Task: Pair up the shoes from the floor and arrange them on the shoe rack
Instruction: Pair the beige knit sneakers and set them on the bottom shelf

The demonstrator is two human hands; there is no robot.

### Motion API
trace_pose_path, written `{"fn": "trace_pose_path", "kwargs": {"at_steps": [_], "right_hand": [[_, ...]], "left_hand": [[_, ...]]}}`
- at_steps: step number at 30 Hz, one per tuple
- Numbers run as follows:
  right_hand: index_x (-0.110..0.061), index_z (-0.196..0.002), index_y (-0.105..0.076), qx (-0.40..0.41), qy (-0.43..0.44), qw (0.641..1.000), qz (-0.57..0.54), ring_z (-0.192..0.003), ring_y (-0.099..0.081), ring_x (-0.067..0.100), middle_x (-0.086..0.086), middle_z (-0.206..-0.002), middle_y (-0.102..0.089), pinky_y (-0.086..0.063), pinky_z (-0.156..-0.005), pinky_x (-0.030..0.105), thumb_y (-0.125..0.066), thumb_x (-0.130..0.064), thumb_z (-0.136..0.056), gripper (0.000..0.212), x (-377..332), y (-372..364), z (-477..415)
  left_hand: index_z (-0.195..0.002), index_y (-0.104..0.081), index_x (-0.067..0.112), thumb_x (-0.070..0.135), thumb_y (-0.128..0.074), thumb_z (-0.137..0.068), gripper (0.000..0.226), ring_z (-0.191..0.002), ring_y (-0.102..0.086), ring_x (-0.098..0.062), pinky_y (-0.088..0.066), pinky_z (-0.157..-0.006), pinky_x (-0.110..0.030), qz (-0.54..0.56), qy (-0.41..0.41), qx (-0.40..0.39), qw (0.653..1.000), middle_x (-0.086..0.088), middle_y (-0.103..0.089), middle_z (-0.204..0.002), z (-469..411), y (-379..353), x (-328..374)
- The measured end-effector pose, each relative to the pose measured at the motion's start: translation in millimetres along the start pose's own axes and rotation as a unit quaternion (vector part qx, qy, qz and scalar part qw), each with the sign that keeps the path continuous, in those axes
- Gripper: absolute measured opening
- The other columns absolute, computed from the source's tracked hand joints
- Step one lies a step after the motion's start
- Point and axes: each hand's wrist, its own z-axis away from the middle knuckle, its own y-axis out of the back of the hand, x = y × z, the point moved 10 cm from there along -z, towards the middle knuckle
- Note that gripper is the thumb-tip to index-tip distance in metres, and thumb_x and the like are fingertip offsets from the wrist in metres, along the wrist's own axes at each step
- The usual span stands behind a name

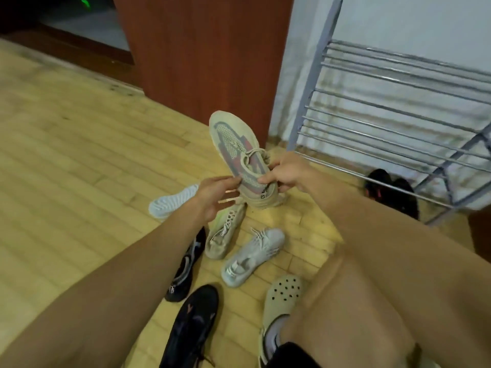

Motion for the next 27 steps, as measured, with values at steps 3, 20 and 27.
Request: {"fn": "trace_pose_path", "kwargs": {"at_steps": [3, 20, 27], "right_hand": [[0.0, -0.107, -0.065, -0.022, -0.051, 0.998, -0.015, -0.077, -0.064, 0.024, 0.01, -0.089, -0.066, -0.053, -0.054, 0.031, -0.082, -0.017, -0.073, 0.042, 29, -33, -21], [-0.022, -0.093, -0.064, -0.048, -0.241, 0.957, -0.154, -0.094, -0.068, 0.029, 0.01, -0.11, -0.07, -0.06, -0.077, 0.044, -0.08, -0.026, -0.072, 0.027, 226, -42, -146], [-0.015, -0.08, -0.064, -0.016, -0.249, 0.957, -0.148, -0.084, -0.07, 0.03, 0.009, -0.088, -0.07, -0.061, -0.074, 0.046, -0.081, -0.021, -0.074, 0.019, 252, -28, -153]], "left_hand": [[-0.101, -0.063, 0.015, 0.026, -0.067, -0.087, 0.018, -0.1, -0.065, -0.023, -0.05, -0.093, -0.038, -0.047, 0.045, 0.022, 0.998, -0.007, -0.065, -0.111, -22, 31, -42], [-0.132, -0.05, 0.006, 0.026, -0.053, -0.093, 0.044, -0.1, -0.055, -0.026, -0.045, -0.08, -0.033, -0.418, 0.056, 0.082, 0.903, -0.012, -0.055, -0.115, -227, 6, -81], [-0.135, -0.049, 0.016, 0.029, -0.05, -0.094, 0.043, -0.107, -0.057, -0.033, -0.046, -0.081, -0.033, -0.42, 0.047, 0.14, 0.895, -0.017, -0.055, -0.128, -291, 9, -93]]}}
